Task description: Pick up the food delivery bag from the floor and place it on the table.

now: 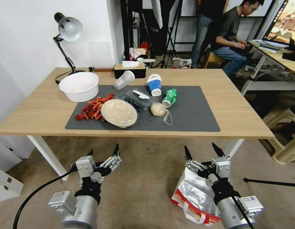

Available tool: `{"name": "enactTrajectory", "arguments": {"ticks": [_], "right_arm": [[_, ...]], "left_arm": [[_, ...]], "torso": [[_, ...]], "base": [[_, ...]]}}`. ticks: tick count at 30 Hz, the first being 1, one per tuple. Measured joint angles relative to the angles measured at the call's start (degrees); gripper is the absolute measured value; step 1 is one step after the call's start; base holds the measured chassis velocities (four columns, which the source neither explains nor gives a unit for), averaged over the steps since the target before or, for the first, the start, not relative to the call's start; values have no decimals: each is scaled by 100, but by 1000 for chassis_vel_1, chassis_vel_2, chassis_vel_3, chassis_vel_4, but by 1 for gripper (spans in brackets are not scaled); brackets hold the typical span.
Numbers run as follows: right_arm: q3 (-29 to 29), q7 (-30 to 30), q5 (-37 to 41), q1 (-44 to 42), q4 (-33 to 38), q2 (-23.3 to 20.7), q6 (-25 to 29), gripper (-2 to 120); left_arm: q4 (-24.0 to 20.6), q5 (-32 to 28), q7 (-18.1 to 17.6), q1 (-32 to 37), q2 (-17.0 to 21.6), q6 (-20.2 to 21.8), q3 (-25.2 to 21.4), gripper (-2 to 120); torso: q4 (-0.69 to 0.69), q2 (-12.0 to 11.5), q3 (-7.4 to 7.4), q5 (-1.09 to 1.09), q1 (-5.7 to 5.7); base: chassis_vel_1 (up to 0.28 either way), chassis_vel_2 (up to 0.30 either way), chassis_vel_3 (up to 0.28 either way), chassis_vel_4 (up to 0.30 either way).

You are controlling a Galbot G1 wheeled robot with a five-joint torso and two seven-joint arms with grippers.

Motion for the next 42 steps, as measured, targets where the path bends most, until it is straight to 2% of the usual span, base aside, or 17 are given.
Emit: {"name": "enactTrajectory", "arguments": {"ticks": [22, 42], "right_arm": [[157, -113, 367, 15, -86, 0, 43, 100], [233, -246, 492, -65, -246, 0, 366, 100]], "left_arm": [[259, 81, 107, -103, 33, -100, -11, 100], [481, 242, 281, -172, 81, -274, -106, 100]], "torso": [[0, -649, -364, 0, -285], [0, -1190, -671, 0, -516]], "base": [[0, 0, 0, 0], [0, 0, 0, 0]]}}
